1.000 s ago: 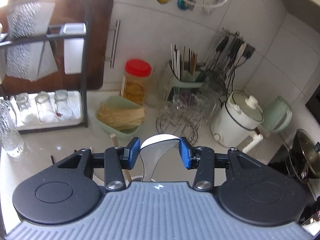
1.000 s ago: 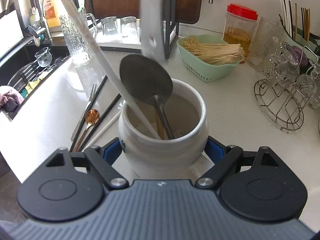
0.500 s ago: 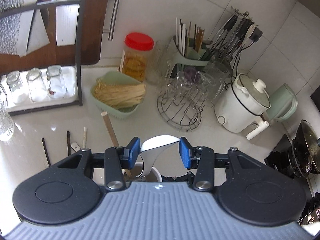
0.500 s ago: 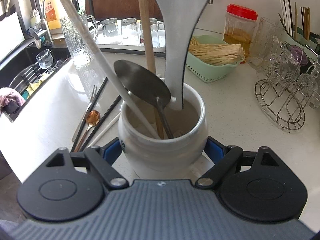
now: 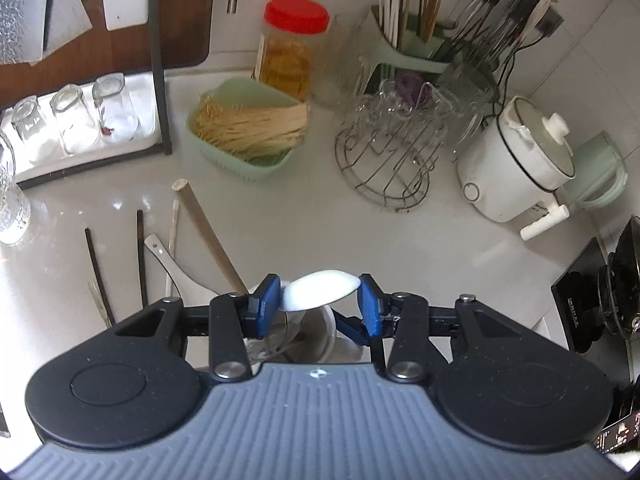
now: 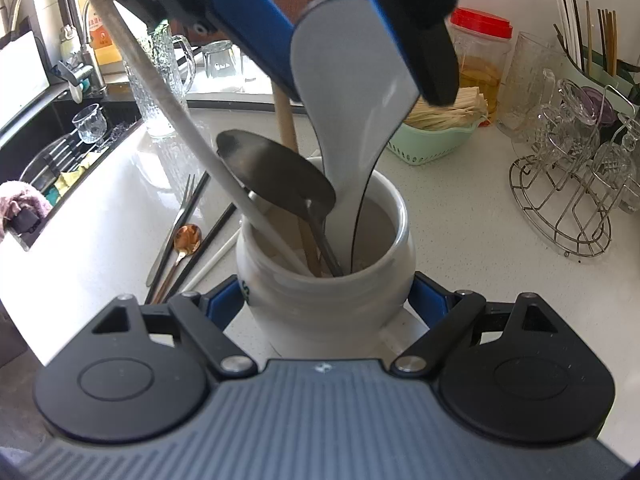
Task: Organize utensils
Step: 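Lower the white ceramic spoon into the white pot held by the right tool, then open the left tool and withdraw it from the pot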
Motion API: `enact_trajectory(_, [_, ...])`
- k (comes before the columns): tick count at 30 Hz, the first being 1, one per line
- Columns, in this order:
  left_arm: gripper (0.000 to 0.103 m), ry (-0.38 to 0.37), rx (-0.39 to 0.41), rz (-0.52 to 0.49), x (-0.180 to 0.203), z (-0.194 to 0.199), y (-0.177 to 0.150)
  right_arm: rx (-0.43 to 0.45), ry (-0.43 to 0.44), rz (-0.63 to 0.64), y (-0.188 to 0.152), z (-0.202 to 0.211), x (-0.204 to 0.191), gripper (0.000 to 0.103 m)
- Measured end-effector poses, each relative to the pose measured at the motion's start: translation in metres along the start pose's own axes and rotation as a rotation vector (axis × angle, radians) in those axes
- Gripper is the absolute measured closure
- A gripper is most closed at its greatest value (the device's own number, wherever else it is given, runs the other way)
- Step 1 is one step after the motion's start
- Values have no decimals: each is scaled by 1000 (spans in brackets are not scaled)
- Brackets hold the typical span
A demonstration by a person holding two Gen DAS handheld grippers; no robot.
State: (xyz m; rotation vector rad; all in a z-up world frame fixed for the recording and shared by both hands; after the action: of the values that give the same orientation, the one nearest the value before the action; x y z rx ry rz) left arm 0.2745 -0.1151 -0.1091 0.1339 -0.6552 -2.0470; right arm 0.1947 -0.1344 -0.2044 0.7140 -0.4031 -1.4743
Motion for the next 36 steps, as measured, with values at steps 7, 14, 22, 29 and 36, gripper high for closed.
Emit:
enact_trajectory(7, [55, 11, -69, 18, -2, -7, 1, 3, 7, -13, 0, 1, 1, 13])
enact_trajectory(14, [55, 2, -97, 43, -3, -15, -3, 7, 10, -15, 0, 1, 3, 13])
enact_trajectory(22, [54, -9, -55, 69, -8, -8, -3, 5, 12, -14, 0, 1, 3, 13])
enact_trajectory(29, [54, -2, 39, 99, -12, 20, -2, 6, 16, -11, 0, 1, 3, 13])
enact_trajectory(36, [54, 61, 187, 104, -12, 74, -6, 8, 18, -11, 0, 1, 3, 13])
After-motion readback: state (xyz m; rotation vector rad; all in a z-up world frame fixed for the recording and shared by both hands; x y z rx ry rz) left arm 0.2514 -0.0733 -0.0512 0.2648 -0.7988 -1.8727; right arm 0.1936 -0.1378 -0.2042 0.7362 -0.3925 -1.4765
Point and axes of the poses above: each gripper's, at about its wrist camera, not at the fingertips, and z roughly against the way its jaws point, x to its right, y to its top, the point moved 4 cm from there along -z, roughly the way its jaws point, and after that the axes turned 13 degrees about -z, right-handed, at the moved point
